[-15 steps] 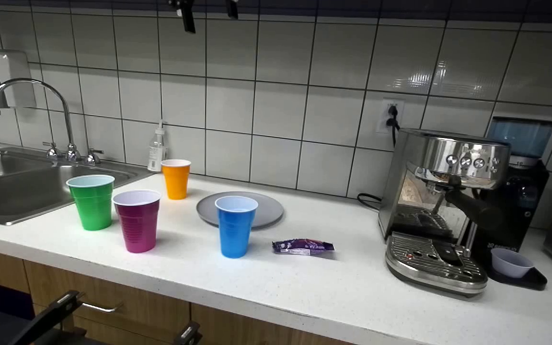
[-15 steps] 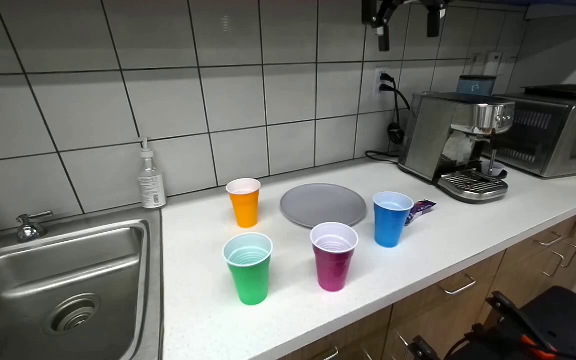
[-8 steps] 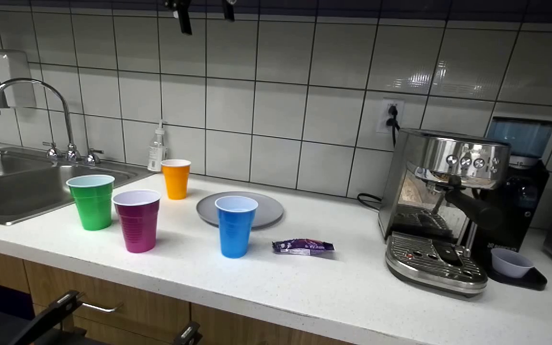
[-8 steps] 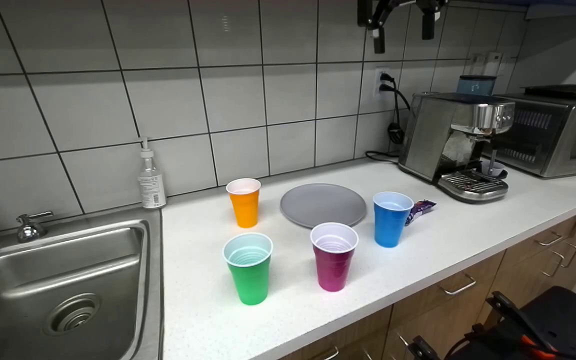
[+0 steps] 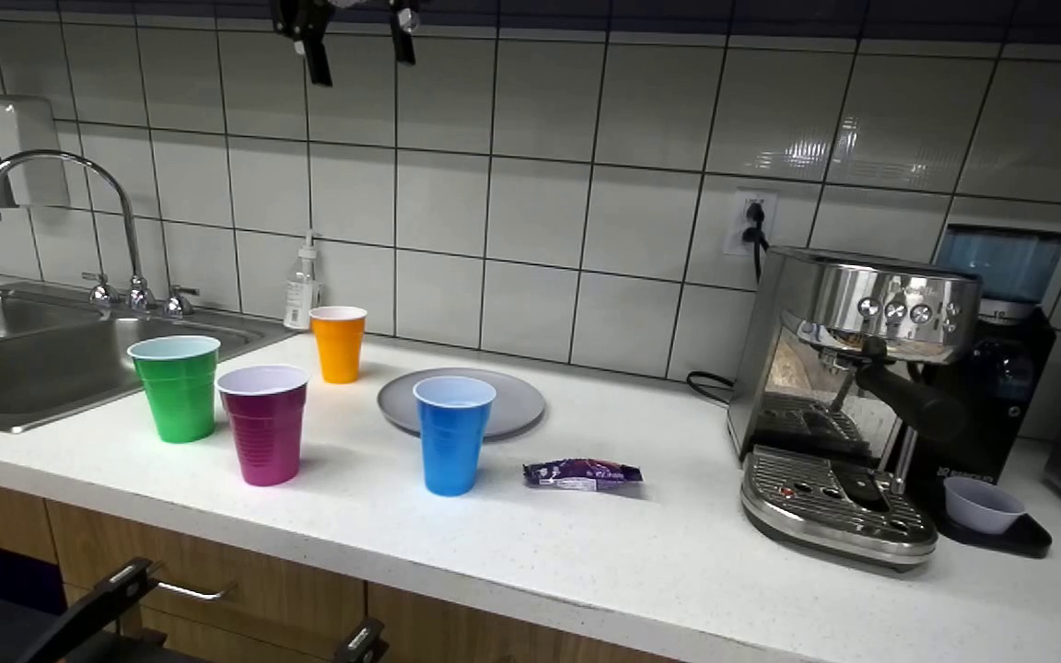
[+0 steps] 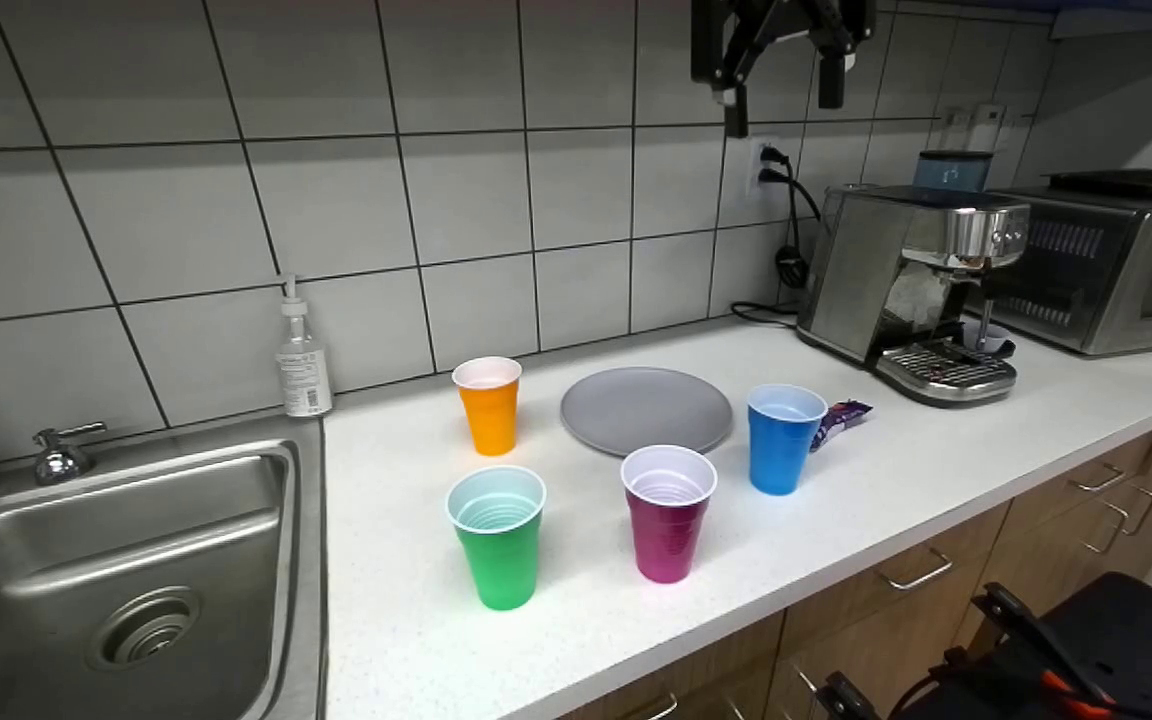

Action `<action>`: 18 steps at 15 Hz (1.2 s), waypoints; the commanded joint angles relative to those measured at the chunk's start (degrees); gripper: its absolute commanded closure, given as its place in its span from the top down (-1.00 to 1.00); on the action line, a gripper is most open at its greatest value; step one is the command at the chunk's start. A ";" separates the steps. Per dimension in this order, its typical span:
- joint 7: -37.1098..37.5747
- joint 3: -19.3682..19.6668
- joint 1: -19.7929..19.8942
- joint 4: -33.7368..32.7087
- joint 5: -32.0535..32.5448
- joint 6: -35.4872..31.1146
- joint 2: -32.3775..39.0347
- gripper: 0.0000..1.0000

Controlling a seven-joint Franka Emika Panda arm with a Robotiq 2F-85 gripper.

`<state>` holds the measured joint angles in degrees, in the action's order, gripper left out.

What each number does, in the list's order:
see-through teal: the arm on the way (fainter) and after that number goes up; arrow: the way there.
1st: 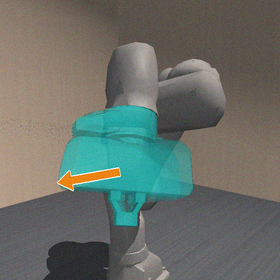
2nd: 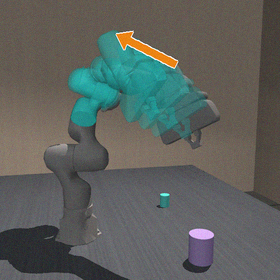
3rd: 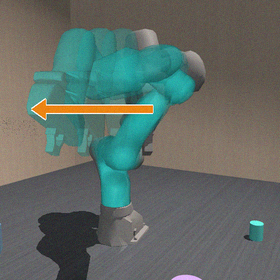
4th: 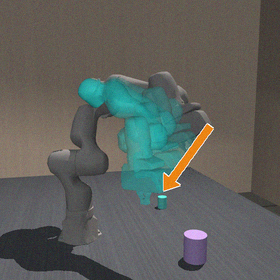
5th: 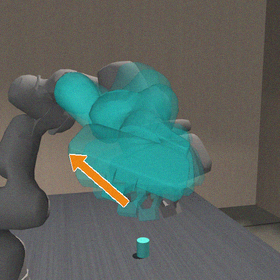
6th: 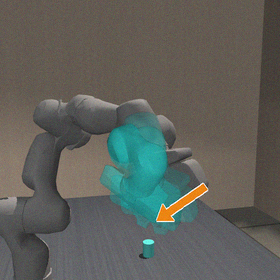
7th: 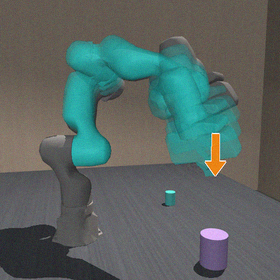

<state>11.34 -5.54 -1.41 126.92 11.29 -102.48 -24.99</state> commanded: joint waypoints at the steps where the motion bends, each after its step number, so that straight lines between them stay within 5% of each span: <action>1: -0.93 -0.05 -1.22 5.32 -1.24 -3.26 -4.66 1.00; 11: -0.88 0.58 -1.61 16.25 -5.67 -8.83 -10.37 1.00; 18: -0.32 -0.16 -1.13 15.84 -5.23 -7.67 -8.44 1.00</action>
<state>11.27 -5.22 -3.07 142.87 6.36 -110.27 -33.43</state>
